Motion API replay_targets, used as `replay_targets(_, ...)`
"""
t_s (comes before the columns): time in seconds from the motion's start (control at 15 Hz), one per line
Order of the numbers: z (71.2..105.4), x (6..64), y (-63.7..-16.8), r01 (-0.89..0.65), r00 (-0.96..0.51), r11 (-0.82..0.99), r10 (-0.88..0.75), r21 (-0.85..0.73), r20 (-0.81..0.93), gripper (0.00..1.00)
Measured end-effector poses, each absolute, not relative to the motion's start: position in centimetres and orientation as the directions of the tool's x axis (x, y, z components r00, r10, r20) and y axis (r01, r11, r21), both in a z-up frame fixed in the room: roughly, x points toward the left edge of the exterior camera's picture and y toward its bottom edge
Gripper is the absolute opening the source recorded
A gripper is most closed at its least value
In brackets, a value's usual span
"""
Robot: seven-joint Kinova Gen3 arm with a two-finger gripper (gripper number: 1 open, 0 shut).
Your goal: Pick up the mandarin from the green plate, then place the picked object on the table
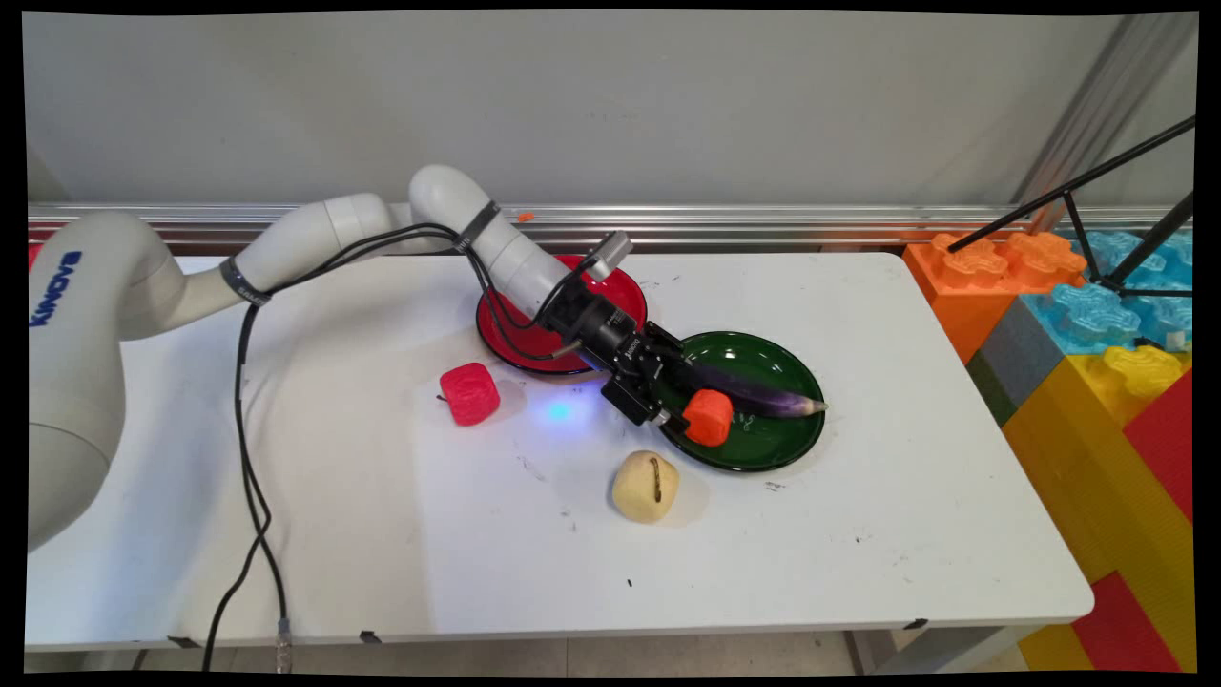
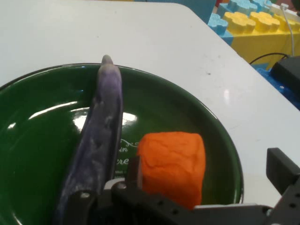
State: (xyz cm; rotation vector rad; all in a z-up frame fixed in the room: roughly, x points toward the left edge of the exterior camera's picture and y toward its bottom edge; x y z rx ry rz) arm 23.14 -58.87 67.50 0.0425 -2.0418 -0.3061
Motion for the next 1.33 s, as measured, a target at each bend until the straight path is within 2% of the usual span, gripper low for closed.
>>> replay_targets(0.8, 65.4, 21.1, -59.6, 0.112, -0.484, 0.971, -0.133, 0.212, 0.865, 1.00)
replay_targets(0.87, 65.3, 21.0, -59.6, 0.112, -0.484, 0.971, -0.131, 0.210, 0.865, 0.00)
replay_targets(1.33, 65.0, 20.9, -60.1, 0.105, -0.492, 0.974, -0.123, 0.199, 0.862, 0.00)
